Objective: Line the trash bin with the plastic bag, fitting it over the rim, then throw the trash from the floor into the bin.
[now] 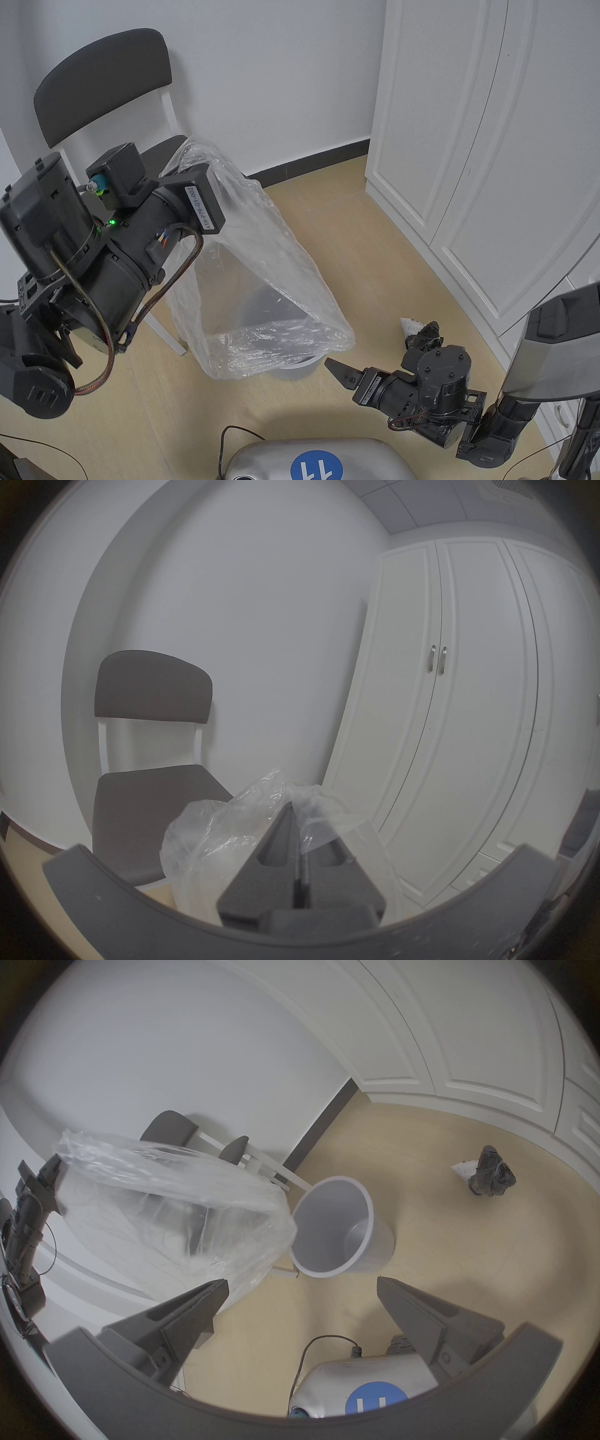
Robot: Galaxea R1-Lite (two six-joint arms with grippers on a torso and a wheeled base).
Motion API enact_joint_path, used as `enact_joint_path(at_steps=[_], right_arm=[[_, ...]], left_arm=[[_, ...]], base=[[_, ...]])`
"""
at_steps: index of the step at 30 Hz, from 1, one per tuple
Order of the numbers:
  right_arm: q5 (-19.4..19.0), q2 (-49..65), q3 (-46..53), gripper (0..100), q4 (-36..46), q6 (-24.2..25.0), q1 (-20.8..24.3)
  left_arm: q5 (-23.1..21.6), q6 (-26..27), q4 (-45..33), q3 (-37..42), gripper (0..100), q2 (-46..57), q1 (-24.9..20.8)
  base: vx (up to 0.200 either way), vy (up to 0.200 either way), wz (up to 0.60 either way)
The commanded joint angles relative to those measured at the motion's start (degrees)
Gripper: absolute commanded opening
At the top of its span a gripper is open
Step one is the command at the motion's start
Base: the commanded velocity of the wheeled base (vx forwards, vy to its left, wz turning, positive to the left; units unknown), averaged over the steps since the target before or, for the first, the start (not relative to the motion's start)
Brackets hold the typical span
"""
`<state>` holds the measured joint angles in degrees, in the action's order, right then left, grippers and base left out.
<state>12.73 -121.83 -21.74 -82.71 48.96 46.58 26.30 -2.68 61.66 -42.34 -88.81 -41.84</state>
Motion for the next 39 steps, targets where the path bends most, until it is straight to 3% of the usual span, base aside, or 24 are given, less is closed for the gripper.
enact_joint_path(at_steps=[1, 9, 14, 21, 25, 39], right_arm=[[0.02, -1.65, -0.15, 100, -0.08, 0.09, 0.18], [0.72, -2.71, -0.59, 100, -1.93, 0.17, -0.79], [0.90, -3.50, -0.68, 100, -7.11, -0.18, -4.39], [0.19, -4.11, -4.28, 100, -7.29, -1.67, -16.96], [-0.16, -2.62, -4.90, 100, -7.29, -1.94, -20.04], [0.11, -4.91, -2.52, 100, -7.29, 0.00, -10.19]], left_arm=[[0.07, -0.04, 0.04, 0.33, 0, 1.36, -1.40], [0.07, -0.04, 0.04, 0.77, 0, 2.76, -2.55], [0.07, 0.05, 0.04, 1.12, 0, 2.94, -2.72], [0.07, 0.05, 0.04, 1.21, 0, 2.85, -3.95], [0.07, -0.04, 0.04, 1.21, 0, 2.85, -4.04], [0.07, -0.04, 0.04, 1.29, 0, 2.76, -5.97]], base=[[0.000, 0.000, 0.00], [0.000, 0.000, 0.00], [0.000, 0.000, 0.00], [0.000, 0.000, 0.00], [0.000, 0.000, 0.00], [0.000, 0.000, 0.00]])
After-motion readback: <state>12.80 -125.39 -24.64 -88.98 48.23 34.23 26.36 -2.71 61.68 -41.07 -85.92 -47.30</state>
